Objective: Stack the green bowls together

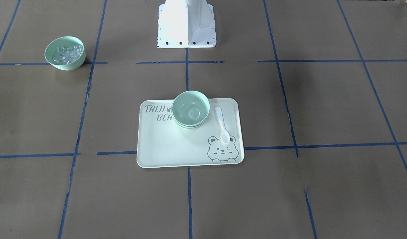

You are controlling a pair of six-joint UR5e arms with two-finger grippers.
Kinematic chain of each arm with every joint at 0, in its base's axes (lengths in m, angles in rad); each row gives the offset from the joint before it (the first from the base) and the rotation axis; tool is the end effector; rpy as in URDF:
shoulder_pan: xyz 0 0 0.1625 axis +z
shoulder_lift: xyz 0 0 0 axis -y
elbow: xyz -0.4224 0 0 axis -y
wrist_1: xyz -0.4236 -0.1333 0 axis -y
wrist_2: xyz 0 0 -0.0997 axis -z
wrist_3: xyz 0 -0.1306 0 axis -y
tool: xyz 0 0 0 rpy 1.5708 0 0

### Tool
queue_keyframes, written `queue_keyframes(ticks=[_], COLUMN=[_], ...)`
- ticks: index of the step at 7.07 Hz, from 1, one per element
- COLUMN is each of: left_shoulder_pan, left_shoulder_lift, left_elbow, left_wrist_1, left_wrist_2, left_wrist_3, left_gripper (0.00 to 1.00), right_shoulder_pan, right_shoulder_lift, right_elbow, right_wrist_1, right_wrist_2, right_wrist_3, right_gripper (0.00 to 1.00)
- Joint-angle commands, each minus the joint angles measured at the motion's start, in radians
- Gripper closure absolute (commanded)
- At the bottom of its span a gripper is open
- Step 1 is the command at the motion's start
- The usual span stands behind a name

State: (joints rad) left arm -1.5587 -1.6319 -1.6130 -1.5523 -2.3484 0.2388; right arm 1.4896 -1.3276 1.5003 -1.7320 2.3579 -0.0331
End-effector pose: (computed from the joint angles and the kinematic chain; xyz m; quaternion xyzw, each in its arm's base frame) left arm -0.0350 -0.5548 0.6247 0.0818 0.3719 0.1316 0.9153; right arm -0.0096 -0.6210 0.5907 -0.0039 -0.3835 -0.0549 0.9219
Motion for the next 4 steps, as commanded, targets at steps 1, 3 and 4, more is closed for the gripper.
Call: queue_keyframes(ticks=[1,3,4], left_shoulder_pan=[-0.001,-0.001,-0.001], left_shoulder_lift=[0.015,0.026,0.026], left_elbow=[-0.004,-0.022,-0.021], left_wrist_1=[0.000,-0.002,-0.002], left_wrist_2=[0.001,0.001,0.001], left_wrist_3=[-0.001,-0.004,-0.004], left_gripper=[0.00,0.00,0.00], right_shoulder_pan=[-0.002,-0.006,-0.006], right_shoulder_lift=[-0.001,-0.001,-0.007], right_elbow=[0.002,0.002,0.005], right_wrist_1=[0.000,0.002,0.002], right_wrist_2=[-0.002,-0.002,-0.002], right_wrist_3=[-0.001,-0.001,-0.001], right_gripper=[0.00,0.00,0.00])
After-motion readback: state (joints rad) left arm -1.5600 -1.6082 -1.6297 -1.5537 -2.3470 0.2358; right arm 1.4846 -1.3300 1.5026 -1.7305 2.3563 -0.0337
